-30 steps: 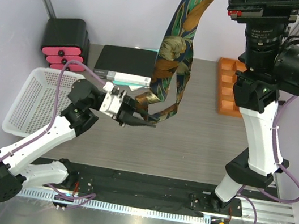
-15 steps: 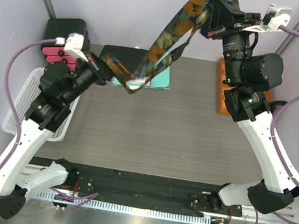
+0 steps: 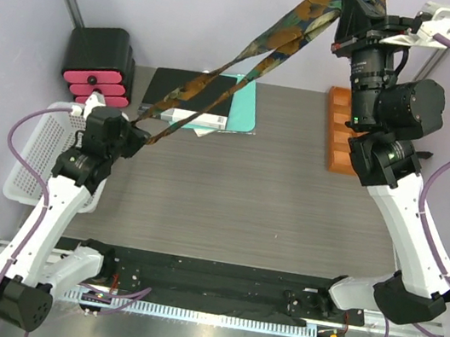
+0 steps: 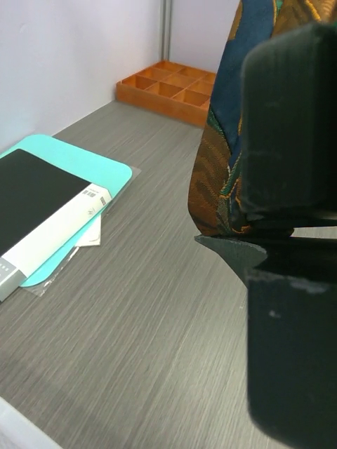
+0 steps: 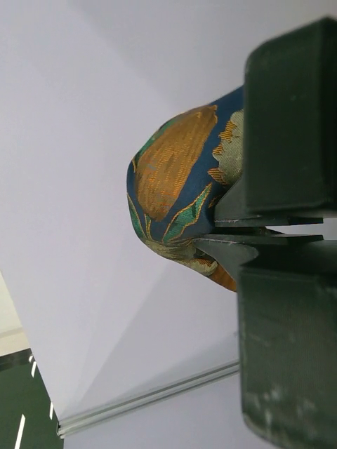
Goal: Roll the ties
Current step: Flatten out the tie at the center of the board.
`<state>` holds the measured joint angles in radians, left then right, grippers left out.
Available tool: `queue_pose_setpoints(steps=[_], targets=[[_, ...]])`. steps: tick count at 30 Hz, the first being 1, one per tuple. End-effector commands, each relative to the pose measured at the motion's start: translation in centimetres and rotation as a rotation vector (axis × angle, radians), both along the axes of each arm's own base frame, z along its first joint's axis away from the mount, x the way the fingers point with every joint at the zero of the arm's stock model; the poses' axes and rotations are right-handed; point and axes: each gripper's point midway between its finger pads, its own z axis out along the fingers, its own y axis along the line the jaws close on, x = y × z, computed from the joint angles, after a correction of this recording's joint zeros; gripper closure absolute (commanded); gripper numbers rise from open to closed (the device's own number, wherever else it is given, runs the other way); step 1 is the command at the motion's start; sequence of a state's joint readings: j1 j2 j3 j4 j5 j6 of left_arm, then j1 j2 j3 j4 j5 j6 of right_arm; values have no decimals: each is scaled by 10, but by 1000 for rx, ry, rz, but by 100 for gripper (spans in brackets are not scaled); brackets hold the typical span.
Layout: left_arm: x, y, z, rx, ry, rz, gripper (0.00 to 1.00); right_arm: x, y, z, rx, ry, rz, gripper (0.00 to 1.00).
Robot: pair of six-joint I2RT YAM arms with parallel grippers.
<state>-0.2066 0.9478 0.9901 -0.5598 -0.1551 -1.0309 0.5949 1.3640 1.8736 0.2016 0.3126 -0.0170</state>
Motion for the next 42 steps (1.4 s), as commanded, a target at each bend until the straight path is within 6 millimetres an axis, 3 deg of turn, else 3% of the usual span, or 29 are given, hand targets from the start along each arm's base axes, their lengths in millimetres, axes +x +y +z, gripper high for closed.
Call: queue_pose_setpoints(steps=[1,3,6,7,8,10,11,12,13,14,15,16,17,22,26,29,33,37,38,42], targets=[[-14,7,-21,-41,103,50,100,-48,-49,54,135,-184,-64,99],[-13,4,-21,-34,103,23,100,-51,-45,57,127,-202,-37,99],[-11,-16,-18,-55,58,-111,95,-59,-36,68,123,-248,27,99],[-13,-28,-12,-75,24,-186,84,-61,-33,74,126,-259,44,99],[-15,-58,5,-116,-78,-380,77,-63,-31,77,135,-267,71,99],[-25,-81,34,-136,-240,-551,60,-70,-23,88,139,-295,138,99],[-44,-100,40,-149,-315,-726,53,-73,-19,91,139,-307,163,99],[-46,-105,64,-121,-462,-778,43,-74,-15,94,152,-312,199,99],[-57,-106,76,-106,-540,-815,36,-80,-12,101,153,-333,230,99],[-67,-112,73,-89,-574,-887,29,-82,-9,105,161,-340,255,99],[-75,-116,85,-56,-668,-944,21,-86,-9,109,169,-352,275,99],[-80,-117,86,-37,-694,-974,19,-99,-9,119,177,-387,318,99],[-83,-118,89,-22,-725,-996,18,-99,-4,120,173,-395,340,99],[-114,-135,121,133,-1018,-1189,15,-136,-6,146,207,-495,468,99],[-136,-152,140,245,-1187,-1281,2,-157,-6,158,228,-546,559,99],[-132,-158,159,201,-1191,-1219,0,-162,-6,161,253,-542,607,99],[-141,-168,150,309,-1291,-1289,0,-166,-9,165,270,-553,615,99],[-156,-180,148,537,-1529,-1409,3,-177,-7,170,259,-580,661,99],[-154,-183,148,651,-1617,-1410,6,-178,-7,171,264,-582,667,99],[-152,-198,155,822,-1768,-1416,9,-190,-11,177,276,-602,705,99]])
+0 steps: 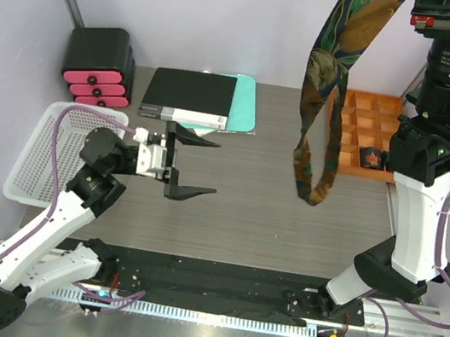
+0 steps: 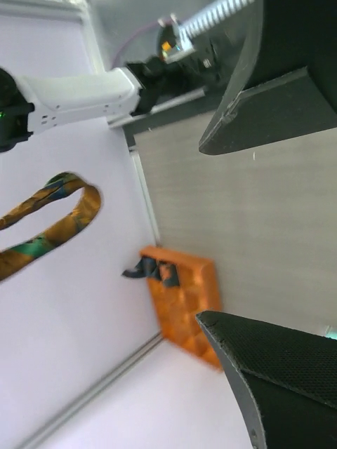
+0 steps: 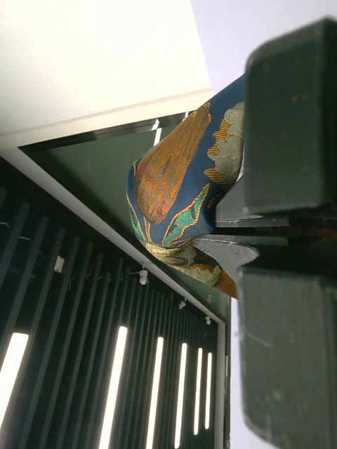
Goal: Roll the ties
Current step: Flatten out the tie at the center of the board.
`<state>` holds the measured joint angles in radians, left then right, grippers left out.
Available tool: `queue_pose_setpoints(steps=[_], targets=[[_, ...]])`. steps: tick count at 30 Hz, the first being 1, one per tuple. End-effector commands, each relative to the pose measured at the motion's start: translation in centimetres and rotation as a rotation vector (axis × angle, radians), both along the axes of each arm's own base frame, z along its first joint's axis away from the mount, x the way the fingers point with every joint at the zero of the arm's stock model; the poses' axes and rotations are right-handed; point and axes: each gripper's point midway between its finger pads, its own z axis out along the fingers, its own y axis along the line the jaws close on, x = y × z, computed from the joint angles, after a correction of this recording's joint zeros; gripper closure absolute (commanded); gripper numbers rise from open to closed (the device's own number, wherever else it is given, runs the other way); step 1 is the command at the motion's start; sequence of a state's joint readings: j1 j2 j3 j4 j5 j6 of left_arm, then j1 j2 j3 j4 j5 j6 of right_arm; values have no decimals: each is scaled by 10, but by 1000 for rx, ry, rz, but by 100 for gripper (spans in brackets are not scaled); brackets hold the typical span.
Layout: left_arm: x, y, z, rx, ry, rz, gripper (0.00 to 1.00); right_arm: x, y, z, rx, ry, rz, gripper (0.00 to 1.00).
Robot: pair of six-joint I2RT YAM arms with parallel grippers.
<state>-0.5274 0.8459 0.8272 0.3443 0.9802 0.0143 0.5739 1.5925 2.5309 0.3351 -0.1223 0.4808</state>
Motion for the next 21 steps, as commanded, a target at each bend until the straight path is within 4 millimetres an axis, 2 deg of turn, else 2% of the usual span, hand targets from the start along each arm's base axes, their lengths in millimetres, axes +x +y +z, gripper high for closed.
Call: queue_pose_setpoints(steps=[1,2,4,11,15,21], targets=[[-8,-15,31,0,-462,-48,9,-34,-12,12,25,-66,77,99],[-5,-20,32,1,-544,-40,9,-32,-11,12,26,-61,84,99],[-13,-30,32,-3,-603,-73,9,-32,-11,12,30,-50,106,99],[-39,-59,-2,44,-697,-227,12,-36,-14,19,73,-58,175,99],[-52,-71,-13,52,-739,-287,16,-33,-12,18,74,-54,182,99],[-67,-99,-15,23,-903,-335,33,-34,-12,18,79,-62,193,99]])
